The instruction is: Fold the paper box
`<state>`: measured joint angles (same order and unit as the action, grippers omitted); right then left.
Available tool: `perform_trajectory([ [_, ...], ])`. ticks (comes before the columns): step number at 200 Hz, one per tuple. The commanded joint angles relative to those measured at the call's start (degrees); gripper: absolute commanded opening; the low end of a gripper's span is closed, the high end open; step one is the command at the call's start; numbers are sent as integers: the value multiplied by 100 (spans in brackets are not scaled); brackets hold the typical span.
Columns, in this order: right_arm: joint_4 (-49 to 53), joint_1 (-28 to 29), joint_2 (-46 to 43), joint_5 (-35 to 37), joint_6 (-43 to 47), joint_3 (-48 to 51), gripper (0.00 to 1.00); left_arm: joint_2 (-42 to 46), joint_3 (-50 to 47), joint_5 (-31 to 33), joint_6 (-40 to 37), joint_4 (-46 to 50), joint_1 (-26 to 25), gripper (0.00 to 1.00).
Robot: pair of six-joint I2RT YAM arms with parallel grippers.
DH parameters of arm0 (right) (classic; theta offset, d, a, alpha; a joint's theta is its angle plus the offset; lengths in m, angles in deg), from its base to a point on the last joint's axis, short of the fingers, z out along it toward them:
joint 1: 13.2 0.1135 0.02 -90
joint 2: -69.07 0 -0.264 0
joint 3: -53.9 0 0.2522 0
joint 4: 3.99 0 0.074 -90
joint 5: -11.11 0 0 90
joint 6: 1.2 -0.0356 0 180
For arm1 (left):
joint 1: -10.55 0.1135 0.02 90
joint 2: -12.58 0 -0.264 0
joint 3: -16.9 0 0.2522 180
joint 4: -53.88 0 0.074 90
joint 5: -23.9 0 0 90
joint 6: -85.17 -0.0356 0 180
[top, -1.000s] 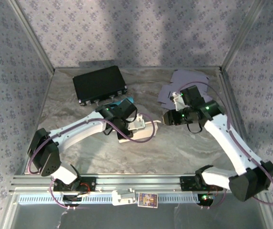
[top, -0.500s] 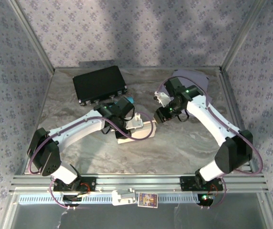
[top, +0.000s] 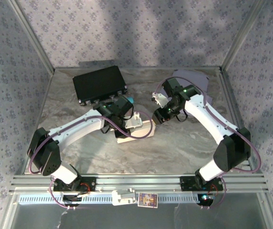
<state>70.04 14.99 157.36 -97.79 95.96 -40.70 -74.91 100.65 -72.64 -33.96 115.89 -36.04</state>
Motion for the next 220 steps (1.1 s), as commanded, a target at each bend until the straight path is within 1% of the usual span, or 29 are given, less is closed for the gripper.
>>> perform_trajectory([
  [1, 166, 29, 75, -162, 120, -64, 49, -41, -12, -172, -96, 79, 38, 31],
  [46, 134, 38, 116, -221, 92, -16, 41, -46, -6, -193, -76, 75, 39, 31],
  [168, 56, 117, 203, 216, 85, 15, 41, -45, 16, -216, -75, 88, 36, 31],
  [208, 34, 126, 273, 220, 101, -6, 40, -57, 18, -220, -67, 82, 37, 31],
  [220, 29, 127, 289, 174, 93, -3, 39, -58, 14, -216, -58, 80, 39, 31],
])
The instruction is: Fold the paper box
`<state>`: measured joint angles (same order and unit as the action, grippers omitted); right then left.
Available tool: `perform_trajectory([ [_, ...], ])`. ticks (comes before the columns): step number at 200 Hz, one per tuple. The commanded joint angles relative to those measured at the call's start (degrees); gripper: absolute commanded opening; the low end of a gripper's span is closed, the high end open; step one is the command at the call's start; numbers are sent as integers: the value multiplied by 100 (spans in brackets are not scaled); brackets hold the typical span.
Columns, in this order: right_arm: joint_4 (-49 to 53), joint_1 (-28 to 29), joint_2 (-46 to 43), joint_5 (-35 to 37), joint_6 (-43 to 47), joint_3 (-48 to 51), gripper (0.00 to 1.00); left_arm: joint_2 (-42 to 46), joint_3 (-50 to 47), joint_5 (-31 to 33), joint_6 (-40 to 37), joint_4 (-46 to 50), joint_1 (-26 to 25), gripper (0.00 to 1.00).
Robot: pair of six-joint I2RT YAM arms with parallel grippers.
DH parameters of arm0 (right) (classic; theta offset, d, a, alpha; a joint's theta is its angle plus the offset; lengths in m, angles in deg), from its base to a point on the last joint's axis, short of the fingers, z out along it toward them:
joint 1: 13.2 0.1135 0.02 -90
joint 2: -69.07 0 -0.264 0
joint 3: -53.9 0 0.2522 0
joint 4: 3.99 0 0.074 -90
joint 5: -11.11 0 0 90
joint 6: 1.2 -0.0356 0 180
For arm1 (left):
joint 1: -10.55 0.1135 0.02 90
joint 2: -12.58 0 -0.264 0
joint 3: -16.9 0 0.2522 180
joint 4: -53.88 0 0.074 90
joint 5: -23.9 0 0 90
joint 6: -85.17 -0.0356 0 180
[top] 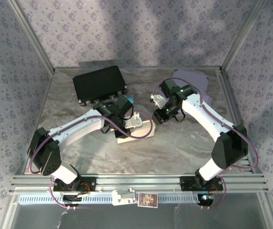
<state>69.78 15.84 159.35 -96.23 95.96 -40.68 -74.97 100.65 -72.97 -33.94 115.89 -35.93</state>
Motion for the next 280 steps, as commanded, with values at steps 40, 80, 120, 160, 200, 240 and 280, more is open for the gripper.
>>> perform_trajectory([
  [40, 59, 67, 155, 20, 91, -97, 31, -47, 21, -193, -52, 79, 31, 31],
  [80, 69, 84, 193, -45, 77, -119, 26, -58, 23, -202, -43, 79, 30, 31],
  [120, 96, 136, 201, -42, 83, -158, 23, -82, 23, -218, -43, 83, 25, 31],
  [160, 123, 151, 157, 46, 70, -180, 25, -140, 15, -252, -52, 80, 27, 31],
  [200, 195, 154, 106, 106, 48, -82, 27, -236, -12, -202, -34, 66, 32, 30],
  [240, 125, 143, 3, 116, -54, 101, 27, -289, -39, -195, -68, 80, -8, 29],
  [280, 149, 139, 59, 139, -58, 14, 27, -350, -4, -194, -41, 78, -45, 29],
])
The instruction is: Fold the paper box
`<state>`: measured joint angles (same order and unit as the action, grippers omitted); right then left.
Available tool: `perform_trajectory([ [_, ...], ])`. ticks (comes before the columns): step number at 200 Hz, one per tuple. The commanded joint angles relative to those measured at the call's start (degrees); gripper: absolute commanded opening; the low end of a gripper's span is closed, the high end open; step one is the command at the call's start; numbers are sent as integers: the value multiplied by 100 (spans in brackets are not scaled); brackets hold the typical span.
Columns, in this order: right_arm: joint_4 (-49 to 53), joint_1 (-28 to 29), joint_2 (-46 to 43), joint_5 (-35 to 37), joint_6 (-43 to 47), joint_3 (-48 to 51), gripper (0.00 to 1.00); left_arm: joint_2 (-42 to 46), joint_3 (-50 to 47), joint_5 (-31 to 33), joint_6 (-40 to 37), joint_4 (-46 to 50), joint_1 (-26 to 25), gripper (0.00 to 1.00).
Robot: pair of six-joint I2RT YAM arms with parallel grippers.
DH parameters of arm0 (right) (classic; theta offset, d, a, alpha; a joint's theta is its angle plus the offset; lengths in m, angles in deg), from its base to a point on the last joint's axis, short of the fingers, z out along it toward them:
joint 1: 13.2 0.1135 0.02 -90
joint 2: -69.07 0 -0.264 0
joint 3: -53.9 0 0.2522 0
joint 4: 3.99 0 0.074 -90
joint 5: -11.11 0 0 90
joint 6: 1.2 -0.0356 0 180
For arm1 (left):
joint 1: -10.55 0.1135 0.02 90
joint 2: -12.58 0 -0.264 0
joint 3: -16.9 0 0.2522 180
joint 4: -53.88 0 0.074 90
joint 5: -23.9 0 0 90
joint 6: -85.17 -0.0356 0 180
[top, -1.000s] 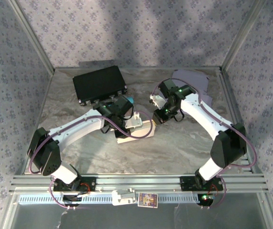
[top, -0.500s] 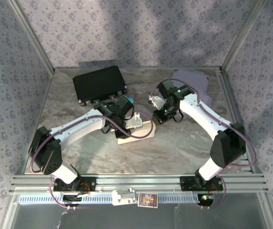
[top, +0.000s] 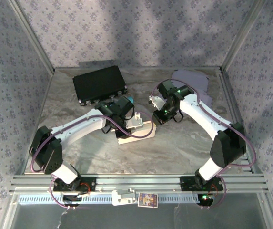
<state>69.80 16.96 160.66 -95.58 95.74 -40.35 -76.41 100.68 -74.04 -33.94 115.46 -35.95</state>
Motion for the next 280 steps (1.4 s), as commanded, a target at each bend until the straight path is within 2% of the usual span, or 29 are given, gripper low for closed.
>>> perform_trajectory([
  [1, 148, 27, -72, 76, -35, -19, 27, -206, -6, -86, -42, 122, -43, 29],
  [30, 136, 35, -105, 95, -39, -21, 26, -198, 3, -87, -38, 138, -40, 29],
  [72, 204, 26, -187, 175, -103, -177, 32, -180, 3, -87, -17, 141, -52, 29],
  [122, 187, 22, -197, 212, -106, -156, 32, -184, 21, -102, -8, 136, -58, 29],
  [246, 167, 82, -148, 228, -175, -189, 11, -241, 71, -48, 123, 141, -61, 29],
  [280, 116, 134, -182, 375, -572, -169, 5, -288, 133, -17, 227, 133, -53, 27],
])
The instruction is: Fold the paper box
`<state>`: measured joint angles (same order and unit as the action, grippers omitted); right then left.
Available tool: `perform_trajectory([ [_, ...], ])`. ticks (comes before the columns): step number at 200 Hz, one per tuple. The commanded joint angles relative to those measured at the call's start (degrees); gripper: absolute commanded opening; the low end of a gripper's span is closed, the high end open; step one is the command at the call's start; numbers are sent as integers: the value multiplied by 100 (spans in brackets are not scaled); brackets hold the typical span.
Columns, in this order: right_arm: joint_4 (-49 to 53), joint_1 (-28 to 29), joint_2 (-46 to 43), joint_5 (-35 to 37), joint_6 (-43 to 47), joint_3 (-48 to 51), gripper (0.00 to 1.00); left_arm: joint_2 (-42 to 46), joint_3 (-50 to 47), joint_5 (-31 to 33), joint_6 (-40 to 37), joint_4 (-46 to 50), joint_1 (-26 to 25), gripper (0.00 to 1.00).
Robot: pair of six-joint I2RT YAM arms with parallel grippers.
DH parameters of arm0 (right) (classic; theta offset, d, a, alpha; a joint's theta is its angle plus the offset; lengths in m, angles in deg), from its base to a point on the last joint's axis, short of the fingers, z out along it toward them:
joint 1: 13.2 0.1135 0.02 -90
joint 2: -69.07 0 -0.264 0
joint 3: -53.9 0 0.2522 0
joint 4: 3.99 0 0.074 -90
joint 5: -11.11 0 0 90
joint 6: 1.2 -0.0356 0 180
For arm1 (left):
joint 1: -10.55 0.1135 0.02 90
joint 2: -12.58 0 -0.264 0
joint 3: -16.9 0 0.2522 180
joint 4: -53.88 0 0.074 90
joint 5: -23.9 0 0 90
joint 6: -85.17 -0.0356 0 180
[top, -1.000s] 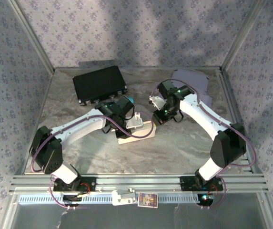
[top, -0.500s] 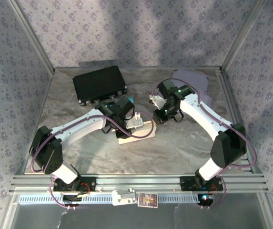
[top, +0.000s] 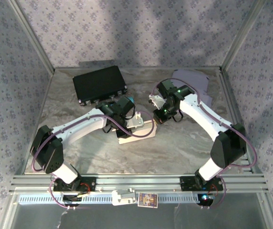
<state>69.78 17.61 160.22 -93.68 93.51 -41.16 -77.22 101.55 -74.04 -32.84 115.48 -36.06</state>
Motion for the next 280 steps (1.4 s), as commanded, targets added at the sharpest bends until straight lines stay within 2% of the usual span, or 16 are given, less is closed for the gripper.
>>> perform_trajectory([
  [1, 117, 67, -140, 186, -366, -88, 5, -206, 46, -16, 123, 130, -46, 27],
  [43, 121, 91, -128, 158, -1139, -187, 0, -211, 72, 63, 156, 147, -46, 23],
  [122, -47, 108, -184, 20, -2132, -91, 0, -266, 124, 126, 202, 130, -45, 19],
  [185, -269, 131, -379, 89, -2435, 299, 0, -297, 171, 196, 253, 134, -34, 18],
  [280, 750, 1, 156, -361, -2315, -642, 0, -360, 247, 348, 180, 207, -46, 21],
])
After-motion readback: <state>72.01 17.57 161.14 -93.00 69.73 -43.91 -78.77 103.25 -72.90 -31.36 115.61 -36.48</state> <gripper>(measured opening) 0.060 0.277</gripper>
